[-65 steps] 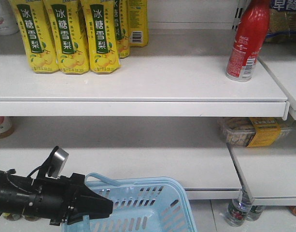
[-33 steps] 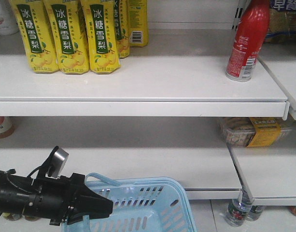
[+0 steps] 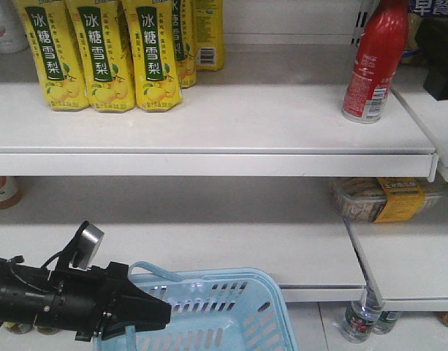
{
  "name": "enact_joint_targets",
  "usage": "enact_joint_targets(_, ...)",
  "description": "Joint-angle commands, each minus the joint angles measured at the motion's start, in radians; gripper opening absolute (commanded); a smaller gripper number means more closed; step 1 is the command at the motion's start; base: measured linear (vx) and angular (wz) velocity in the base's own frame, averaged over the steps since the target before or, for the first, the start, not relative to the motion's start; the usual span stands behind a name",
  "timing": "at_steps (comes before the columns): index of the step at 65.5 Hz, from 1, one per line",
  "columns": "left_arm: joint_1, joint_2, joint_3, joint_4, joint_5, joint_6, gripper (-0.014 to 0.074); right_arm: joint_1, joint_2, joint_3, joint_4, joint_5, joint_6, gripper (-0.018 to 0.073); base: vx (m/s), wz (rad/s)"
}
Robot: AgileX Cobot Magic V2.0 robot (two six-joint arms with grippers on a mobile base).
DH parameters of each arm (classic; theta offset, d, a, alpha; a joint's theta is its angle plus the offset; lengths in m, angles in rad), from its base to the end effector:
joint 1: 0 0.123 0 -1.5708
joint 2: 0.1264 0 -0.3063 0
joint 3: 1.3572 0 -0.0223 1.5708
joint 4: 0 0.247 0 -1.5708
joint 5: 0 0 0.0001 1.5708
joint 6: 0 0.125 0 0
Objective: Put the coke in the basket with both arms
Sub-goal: 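Close the right gripper around the red Coca-Cola bottle, then lift the bottle off the shelf and lower it over the basket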
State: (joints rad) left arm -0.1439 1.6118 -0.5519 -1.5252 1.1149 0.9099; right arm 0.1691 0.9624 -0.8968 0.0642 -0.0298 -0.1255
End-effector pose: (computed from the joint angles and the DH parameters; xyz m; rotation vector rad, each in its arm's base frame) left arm 0.2167 -0.1447 0.1852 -0.1227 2.5745 -1.7121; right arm 0.2261 0.0384 0.4283 -0.1732 1.5102 0.0847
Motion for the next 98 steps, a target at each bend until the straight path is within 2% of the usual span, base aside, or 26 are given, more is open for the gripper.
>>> enact_joint_targets(1,-0.004,-0.036,-0.016,-0.076,0.07,0.007,-0.0006,0.0,0.04,-0.072,0.0,-0.08,-0.008,0.0585,0.0,0.0)
enact_joint_targets(46,-0.004,-0.036,-0.016,-0.076,0.07,0.007,-0.0006,0.0,0.367,-0.341,-0.001,-0.08,-0.008,0.057,0.0,0.0)
enact_joint_targets(50,-0.004,-0.036,-0.016,-0.076,0.07,0.007,-0.0006,0.0,0.379,-0.353,-0.001,-0.077,-0.008,0.0526,0.0,0.0)
enact_joint_targets(54,-0.004,-0.036,-0.016,-0.076,0.07,0.007,-0.0006,0.0,0.38,-0.353,0.001,-0.077,0.004,0.0419,0.0,0.0)
enact_joint_targets(64,-0.004,-0.036,-0.016,-0.076,0.07,0.007,-0.0006,0.001,0.354,-0.353,0.003,-0.036,0.077,0.0004,0.0,0.0)
enact_joint_targets(65,-0.004,-0.036,-0.016,-0.076,0.07,0.007,-0.0006,0.002,0.346,-0.353,0.004,-0.029,0.083,-0.0017,0.0,0.0)
enact_joint_targets(79,-0.004,-0.036,-0.016,-0.076,0.07,0.007,-0.0006,0.073,0.223,-0.317,-0.035,-0.021,0.075,-0.001,0.0,0.0)
enact_joint_targets(98,-0.004,-0.036,-0.016,-0.076,0.07,0.007,-0.0006,0.23,0.006,-0.159,-0.035,0.0,0.071,-0.0008,0.0,0.0)
